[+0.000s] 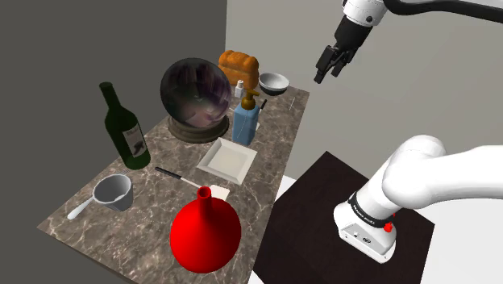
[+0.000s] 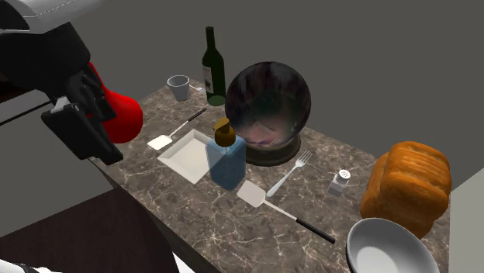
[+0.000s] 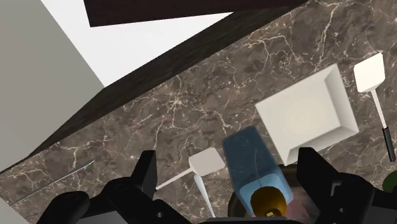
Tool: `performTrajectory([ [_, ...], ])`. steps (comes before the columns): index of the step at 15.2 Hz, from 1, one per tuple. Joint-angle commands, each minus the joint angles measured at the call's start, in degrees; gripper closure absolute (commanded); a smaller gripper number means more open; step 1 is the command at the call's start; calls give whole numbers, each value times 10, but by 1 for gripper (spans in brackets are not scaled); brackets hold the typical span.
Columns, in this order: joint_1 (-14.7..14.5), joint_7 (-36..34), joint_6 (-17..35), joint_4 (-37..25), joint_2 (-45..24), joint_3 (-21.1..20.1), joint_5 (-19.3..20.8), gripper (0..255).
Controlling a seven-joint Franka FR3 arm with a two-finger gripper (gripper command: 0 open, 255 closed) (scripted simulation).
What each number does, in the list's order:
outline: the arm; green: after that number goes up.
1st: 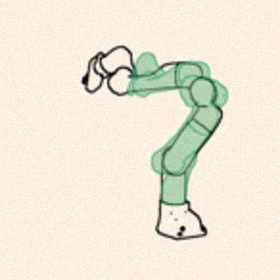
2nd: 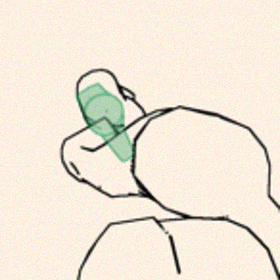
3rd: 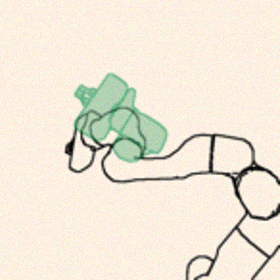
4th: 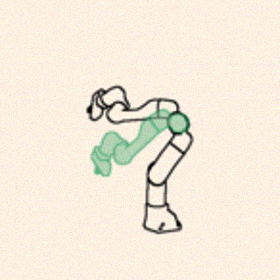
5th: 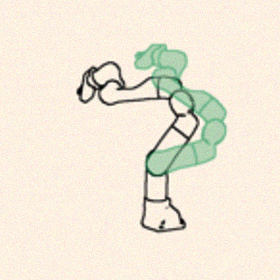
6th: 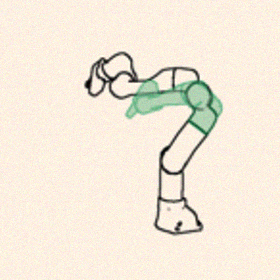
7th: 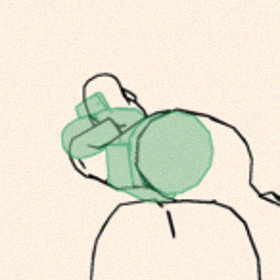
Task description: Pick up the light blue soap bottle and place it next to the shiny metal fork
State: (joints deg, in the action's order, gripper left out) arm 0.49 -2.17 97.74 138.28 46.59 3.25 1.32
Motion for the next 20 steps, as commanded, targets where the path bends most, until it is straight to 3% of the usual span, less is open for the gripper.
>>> performTrajectory([
  [1, 0, 0, 0, 0, 0, 0, 0, 0],
  [10, -20, -33, 130, -50, -183, -31, -19, 0],
  [20, -35, -69, 218, -176, -401, -59, -18, 0],
])
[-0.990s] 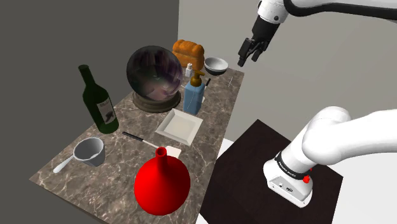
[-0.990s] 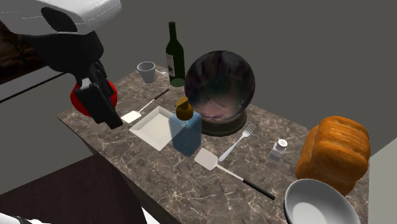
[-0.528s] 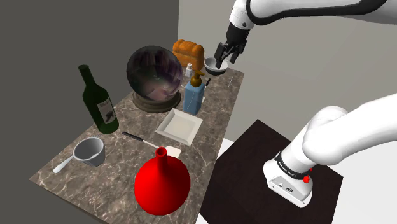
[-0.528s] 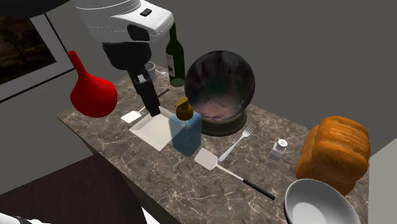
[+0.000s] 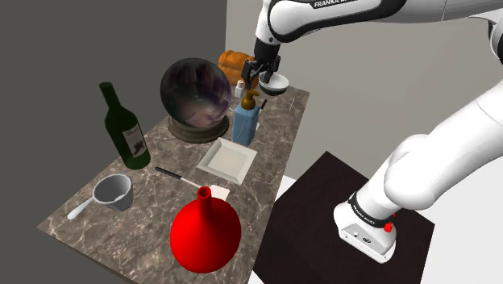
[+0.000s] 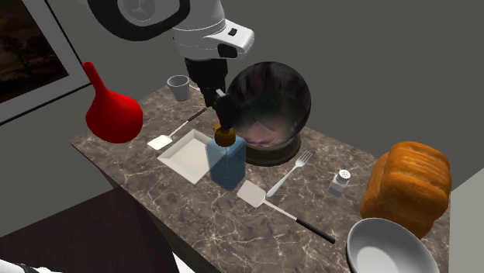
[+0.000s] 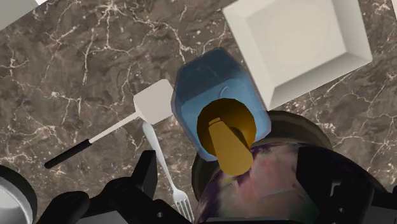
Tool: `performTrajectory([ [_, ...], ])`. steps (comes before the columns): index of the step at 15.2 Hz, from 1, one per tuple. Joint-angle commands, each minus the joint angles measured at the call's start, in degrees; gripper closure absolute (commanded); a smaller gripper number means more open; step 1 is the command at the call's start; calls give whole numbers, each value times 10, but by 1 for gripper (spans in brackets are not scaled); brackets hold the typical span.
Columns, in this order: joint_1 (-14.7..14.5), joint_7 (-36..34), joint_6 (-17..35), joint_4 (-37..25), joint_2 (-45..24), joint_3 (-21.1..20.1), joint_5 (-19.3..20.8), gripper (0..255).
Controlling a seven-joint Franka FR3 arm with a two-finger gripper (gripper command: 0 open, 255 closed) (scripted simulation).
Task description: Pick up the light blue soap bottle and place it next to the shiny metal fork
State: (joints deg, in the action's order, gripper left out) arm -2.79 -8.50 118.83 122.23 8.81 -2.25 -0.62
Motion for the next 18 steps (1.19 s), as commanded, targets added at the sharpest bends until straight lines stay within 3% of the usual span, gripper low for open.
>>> performTrajectory([
  [1, -3, -7, 9, -21, -30, -4, 1, 0],
  [8, -3, -8, 66, 11, -55, -5, 3, 0],
  [16, -3, -8, 66, 11, -55, -5, 3, 0],
  [17, -3, -8, 66, 11, -55, -5, 3, 255],
  [18, -3, -8, 66, 11, -55, -5, 2, 255],
])
